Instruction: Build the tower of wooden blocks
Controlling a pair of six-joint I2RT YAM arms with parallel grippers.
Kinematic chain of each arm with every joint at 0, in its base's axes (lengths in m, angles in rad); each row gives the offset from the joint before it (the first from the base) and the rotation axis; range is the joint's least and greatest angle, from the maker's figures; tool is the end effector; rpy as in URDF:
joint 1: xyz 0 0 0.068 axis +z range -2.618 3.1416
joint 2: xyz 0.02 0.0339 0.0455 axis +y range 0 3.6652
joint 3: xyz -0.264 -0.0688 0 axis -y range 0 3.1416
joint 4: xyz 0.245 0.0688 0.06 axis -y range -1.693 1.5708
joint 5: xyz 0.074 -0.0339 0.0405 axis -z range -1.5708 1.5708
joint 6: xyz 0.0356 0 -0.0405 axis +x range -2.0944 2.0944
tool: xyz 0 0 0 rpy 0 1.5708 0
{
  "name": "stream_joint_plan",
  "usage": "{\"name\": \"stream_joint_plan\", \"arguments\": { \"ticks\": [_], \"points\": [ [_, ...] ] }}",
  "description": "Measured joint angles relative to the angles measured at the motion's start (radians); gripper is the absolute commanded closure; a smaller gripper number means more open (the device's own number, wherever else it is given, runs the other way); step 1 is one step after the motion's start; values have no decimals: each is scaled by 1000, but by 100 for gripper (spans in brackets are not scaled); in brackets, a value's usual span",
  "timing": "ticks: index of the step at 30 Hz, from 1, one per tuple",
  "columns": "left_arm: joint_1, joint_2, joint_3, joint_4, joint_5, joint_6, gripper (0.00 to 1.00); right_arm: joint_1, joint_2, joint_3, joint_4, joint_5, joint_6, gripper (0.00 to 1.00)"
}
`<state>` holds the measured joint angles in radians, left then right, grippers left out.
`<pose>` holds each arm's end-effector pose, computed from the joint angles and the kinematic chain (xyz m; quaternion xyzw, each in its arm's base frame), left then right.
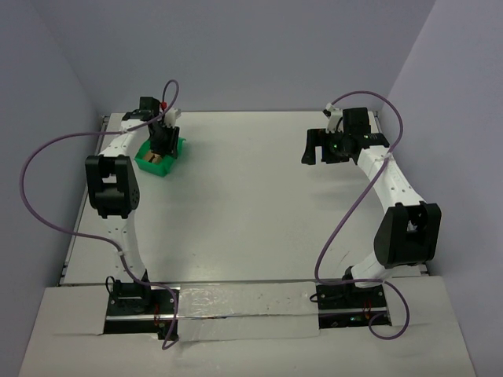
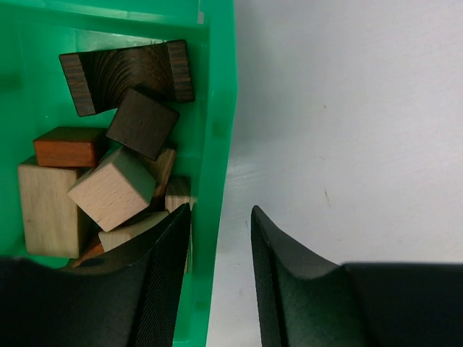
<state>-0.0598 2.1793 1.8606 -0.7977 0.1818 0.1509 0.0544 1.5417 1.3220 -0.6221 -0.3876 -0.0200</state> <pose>0.4690 -0.0345 0.2124 0.1224 0.9627 -0.0781 0.2281 0.3345 0.0317 0.3028 -0.1027 0.9136 0.1859 0.3467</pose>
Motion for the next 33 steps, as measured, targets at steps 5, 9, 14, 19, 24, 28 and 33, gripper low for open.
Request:
{"name": "stream_joint_plan", "arguments": {
  "ticks": [5, 9, 14, 19, 24, 28, 33],
  "points": [
    [-11, 2, -22, 21, -25, -1, 71, 0, 0, 0, 0, 5, -2, 0],
    [-28, 2, -38, 39, -43, 4, 96, 0, 0, 0, 0, 11, -4, 0],
    [-54, -9, -63, 71, -80, 19, 100, 0, 0, -1, 0, 28, -4, 0],
    [-71, -61, -127, 78, -3, 34, 100, -2, -2, -6, -9, 45, -22, 0],
    [-105, -181, -243, 46, 260, 42, 100, -19, -2, -4, -62, 13, -57, 0],
    [-173, -238, -311, -16, 522, 65, 100, -69, -2, -3, -105, -29, -84, 0],
    [-220, -263, -402, -47, 824, 81, 100, -158, -2, -1, -135, -65, -97, 0]
  ]
}}
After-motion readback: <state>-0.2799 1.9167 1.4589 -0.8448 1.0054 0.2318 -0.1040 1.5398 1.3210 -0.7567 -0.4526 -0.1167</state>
